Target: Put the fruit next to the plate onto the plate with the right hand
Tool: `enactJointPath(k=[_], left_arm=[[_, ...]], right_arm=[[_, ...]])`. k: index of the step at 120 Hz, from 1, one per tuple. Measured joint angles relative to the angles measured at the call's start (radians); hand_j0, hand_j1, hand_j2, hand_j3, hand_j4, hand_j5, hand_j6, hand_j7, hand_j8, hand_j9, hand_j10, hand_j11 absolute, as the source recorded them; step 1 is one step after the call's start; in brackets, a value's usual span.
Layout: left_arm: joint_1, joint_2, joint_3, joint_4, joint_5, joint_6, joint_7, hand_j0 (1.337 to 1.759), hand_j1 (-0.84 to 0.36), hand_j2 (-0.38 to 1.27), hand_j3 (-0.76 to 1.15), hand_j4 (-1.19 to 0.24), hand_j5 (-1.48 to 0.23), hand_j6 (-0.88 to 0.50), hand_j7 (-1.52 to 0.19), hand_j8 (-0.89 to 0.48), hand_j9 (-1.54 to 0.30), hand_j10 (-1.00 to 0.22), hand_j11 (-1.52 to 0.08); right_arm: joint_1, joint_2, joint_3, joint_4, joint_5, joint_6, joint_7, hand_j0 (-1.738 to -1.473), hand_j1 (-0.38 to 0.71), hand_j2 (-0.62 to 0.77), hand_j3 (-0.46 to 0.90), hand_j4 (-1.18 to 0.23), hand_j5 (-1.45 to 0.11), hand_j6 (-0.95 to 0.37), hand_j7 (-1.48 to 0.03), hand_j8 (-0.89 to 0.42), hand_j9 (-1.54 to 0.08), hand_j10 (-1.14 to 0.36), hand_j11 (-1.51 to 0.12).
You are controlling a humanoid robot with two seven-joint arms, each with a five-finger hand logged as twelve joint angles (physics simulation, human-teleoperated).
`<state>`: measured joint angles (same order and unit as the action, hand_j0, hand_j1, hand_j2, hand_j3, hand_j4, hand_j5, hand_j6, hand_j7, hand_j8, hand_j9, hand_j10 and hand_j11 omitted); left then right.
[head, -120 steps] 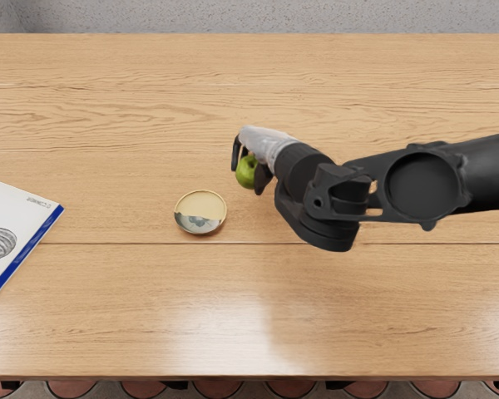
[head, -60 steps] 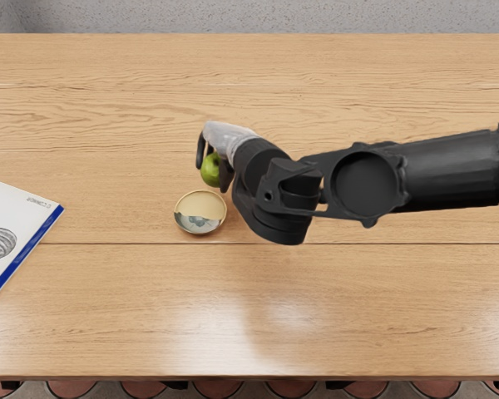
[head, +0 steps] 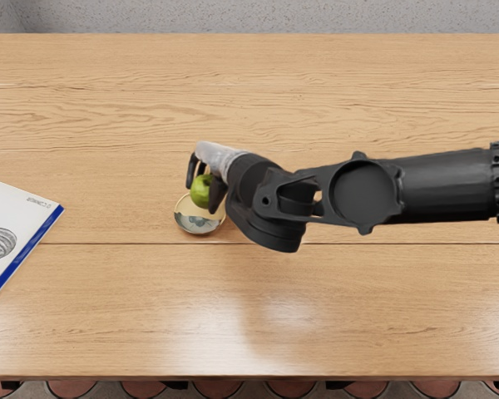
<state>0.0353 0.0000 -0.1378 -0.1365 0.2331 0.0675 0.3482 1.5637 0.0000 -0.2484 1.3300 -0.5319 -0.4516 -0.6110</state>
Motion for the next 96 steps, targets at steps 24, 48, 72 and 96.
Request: enactJointPath(k=[24, 48, 72, 96], left_arm=[[0.000, 0.000, 0.000, 0.000, 0.000, 0.000, 0.000, 1.658, 0.33, 0.00, 0.00, -0.02, -0.02, -0.02, -0.02, -0.02, -0.02, -0.02, -0.02], [0.002, 0.000, 0.000, 0.000, 0.000, 0.000, 0.000, 1.658, 0.33, 0.00, 0.00, -0.02, -0.02, -0.02, -0.02, -0.02, -0.02, -0.02, -0.02], [-0.007, 0.000, 0.000, 0.000, 0.000, 0.000, 0.000, 1.658, 0.33, 0.00, 0.00, -0.02, -0.02, -0.02, -0.02, -0.02, -0.02, -0.02, -0.02], [-0.012, 0.000, 0.002, 0.000, 0.000, 0.000, 0.000, 1.658, 0.33, 0.00, 0.00, -0.02, -0.02, -0.02, -0.02, -0.02, -0.02, -0.02, -0.02]], right_arm=[[-0.011, 0.000, 0.019, -0.001, -0.003, 0.011, 0.000, -1.656, 0.03, 0.13, 0.00, -0.40, -0.63, -0.23, -0.59, -0.20, -0.63, -0.45, -0.63], [-0.010, 0.000, 0.025, 0.002, -0.003, 0.013, 0.000, -1.657, -0.20, 0.05, 0.00, -0.16, -0.24, -0.09, -0.23, -0.08, -0.25, -0.18, -0.25], [0.002, 0.000, 0.129, 0.055, 0.085, 0.024, 0.000, -1.658, -0.29, 0.02, 0.00, -0.06, -0.09, -0.04, -0.09, -0.03, -0.09, -0.07, -0.09], [-0.103, 0.000, 0.366, 0.096, 0.194, 0.310, 0.000, -1.658, -0.33, 0.01, 0.00, -0.02, -0.03, -0.01, -0.03, -0.01, -0.03, -0.03, -0.03]])
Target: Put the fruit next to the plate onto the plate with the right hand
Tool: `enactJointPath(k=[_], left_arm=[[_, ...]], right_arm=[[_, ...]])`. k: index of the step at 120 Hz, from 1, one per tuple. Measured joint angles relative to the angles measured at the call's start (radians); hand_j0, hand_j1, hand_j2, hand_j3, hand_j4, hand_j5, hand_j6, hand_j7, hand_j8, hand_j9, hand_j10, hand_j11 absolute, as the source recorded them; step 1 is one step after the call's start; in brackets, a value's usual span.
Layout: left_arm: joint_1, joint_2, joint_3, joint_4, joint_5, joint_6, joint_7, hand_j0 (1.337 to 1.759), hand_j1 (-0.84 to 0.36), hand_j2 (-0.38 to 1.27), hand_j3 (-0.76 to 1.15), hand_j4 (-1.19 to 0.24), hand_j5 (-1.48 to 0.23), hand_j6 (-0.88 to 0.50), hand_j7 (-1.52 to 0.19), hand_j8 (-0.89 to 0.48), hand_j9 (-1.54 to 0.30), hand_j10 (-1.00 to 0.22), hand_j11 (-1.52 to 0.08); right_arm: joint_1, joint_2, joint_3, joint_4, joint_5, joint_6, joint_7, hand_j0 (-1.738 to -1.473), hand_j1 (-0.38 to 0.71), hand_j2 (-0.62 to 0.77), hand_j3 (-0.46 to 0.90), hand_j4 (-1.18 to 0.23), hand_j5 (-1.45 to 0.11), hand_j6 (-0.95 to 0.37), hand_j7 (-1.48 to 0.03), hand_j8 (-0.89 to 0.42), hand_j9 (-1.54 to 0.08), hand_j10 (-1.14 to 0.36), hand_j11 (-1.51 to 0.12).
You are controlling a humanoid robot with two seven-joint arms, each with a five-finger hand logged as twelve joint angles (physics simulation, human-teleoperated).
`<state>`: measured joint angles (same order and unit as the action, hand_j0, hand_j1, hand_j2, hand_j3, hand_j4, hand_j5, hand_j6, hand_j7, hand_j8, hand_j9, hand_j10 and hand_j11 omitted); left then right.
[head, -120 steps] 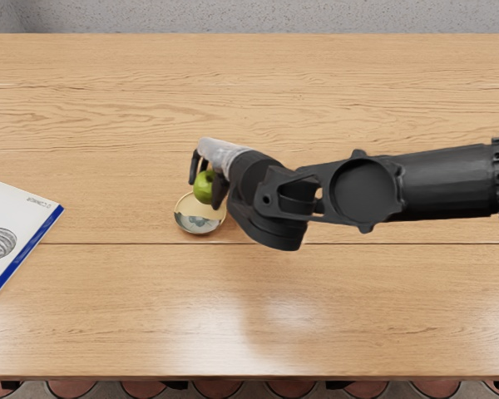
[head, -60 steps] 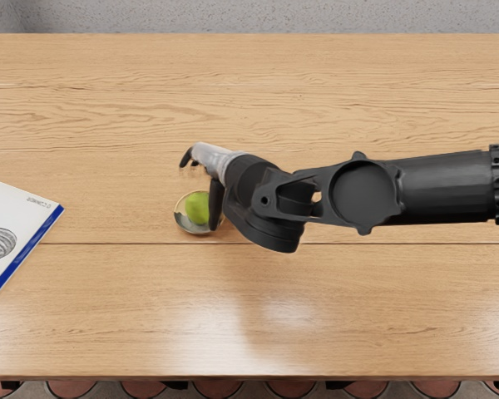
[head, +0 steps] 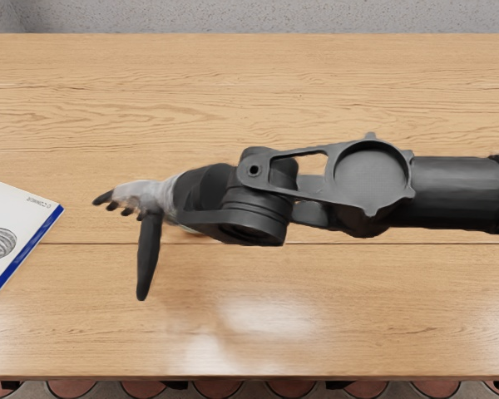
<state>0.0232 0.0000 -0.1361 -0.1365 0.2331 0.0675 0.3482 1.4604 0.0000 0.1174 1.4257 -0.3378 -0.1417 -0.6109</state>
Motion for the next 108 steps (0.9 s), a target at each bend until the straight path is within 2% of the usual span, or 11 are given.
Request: enactJointPath(k=[10, 23, 34, 47, 61, 74, 108], left_arm=[[0.000, 0.000, 0.001, 0.000, 0.000, 0.000, 0.000, 1.658, 0.33, 0.00, 0.00, -0.02, -0.03, -0.02, -0.03, -0.02, -0.03, -0.02, -0.03], [0.000, 0.000, 0.001, 0.000, 0.000, 0.000, 0.000, 1.658, 0.33, 0.00, 0.00, -0.02, -0.03, -0.02, -0.03, -0.02, -0.02, -0.02, -0.02], [0.000, 0.000, 0.001, 0.000, 0.000, 0.000, 0.000, 1.658, 0.33, 0.00, 0.00, -0.02, -0.03, -0.02, -0.03, -0.02, -0.03, -0.02, -0.03], [0.000, 0.000, 0.001, 0.000, 0.000, 0.000, 0.000, 1.658, 0.33, 0.00, 0.00, -0.02, -0.02, -0.02, -0.02, -0.02, -0.02, -0.02, -0.02], [0.000, 0.000, 0.001, 0.000, 0.000, 0.000, 0.000, 1.658, 0.33, 0.00, 0.00, -0.02, -0.03, -0.02, -0.03, -0.02, -0.03, -0.02, -0.02], [0.000, 0.000, 0.001, 0.000, 0.000, 0.000, 0.000, 1.658, 0.33, 0.00, 0.00, -0.02, -0.02, -0.02, -0.02, -0.02, -0.02, -0.02, -0.02], [0.000, 0.000, 0.001, 0.000, 0.000, 0.000, 0.000, 1.658, 0.33, 0.00, 0.00, -0.02, -0.02, -0.02, -0.02, -0.02, -0.02, -0.02, -0.02]], right_arm=[[-0.049, 0.000, 0.123, 0.018, 0.063, 0.158, 0.000, -1.658, -0.34, 0.00, 0.00, -0.01, -0.02, -0.01, -0.02, -0.01, -0.02, -0.02, -0.02], [-0.187, -0.039, 0.341, 0.028, 0.143, 0.438, 0.000, -1.658, -0.34, 0.00, 0.00, -0.01, -0.01, -0.01, -0.01, -0.01, -0.01, -0.01, -0.01], [-0.342, -0.131, 0.519, 0.023, 0.256, 0.614, 0.000, -1.658, -0.34, 0.00, 0.00, -0.01, -0.01, 0.00, -0.01, 0.00, -0.01, -0.01, -0.01], [-0.485, -0.270, 0.659, -0.029, 0.404, 0.704, 0.000, -1.658, -0.35, 0.00, 0.00, 0.00, -0.01, 0.00, 0.00, 0.00, -0.01, 0.00, -0.01], [-0.579, -0.488, 0.707, -0.102, 0.549, 0.737, 0.000, -1.658, -0.35, 0.00, 0.00, 0.00, 0.00, 0.00, 0.00, 0.00, 0.00, 0.00, 0.00], [-0.626, -0.634, 0.721, -0.138, 0.647, 0.747, 0.000, -1.658, -0.35, 0.00, 0.00, 0.00, 0.00, 0.00, 0.00, 0.00, 0.00, 0.00, 0.00], [-0.719, -0.813, 0.647, -0.173, 0.718, 0.752, 0.000, -1.658, -0.35, 0.00, 0.00, 0.00, 0.00, 0.00, 0.00, 0.00, 0.00, 0.00, 0.00]])
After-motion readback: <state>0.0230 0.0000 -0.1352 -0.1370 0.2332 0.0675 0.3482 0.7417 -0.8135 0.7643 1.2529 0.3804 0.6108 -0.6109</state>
